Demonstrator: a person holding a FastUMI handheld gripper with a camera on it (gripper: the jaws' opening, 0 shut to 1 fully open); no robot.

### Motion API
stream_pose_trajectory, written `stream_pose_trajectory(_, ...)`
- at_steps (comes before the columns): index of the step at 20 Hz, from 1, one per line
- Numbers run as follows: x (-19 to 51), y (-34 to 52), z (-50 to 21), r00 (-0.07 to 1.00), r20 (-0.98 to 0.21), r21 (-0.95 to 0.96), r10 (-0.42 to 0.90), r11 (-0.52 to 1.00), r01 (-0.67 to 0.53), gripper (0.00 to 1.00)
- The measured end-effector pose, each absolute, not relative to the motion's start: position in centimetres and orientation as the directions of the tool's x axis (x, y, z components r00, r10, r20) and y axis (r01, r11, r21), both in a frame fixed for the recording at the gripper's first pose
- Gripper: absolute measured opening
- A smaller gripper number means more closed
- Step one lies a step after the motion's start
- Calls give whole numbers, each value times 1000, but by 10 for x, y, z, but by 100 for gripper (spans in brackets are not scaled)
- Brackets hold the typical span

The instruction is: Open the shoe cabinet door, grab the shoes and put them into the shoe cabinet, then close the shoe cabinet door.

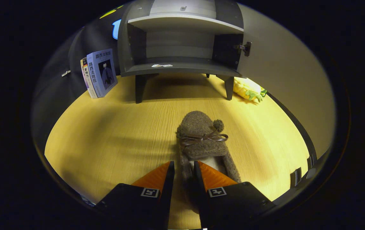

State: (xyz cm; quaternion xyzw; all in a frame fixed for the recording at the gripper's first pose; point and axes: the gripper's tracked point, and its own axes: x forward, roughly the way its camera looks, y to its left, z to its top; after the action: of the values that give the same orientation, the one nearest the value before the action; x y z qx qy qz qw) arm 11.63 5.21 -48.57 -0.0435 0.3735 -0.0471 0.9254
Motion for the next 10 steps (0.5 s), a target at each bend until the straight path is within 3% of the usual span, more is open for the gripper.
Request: stream_pose_trajectory(10, 148, 47, -498, 728, -671, -94, -137, 991, 99, 41)
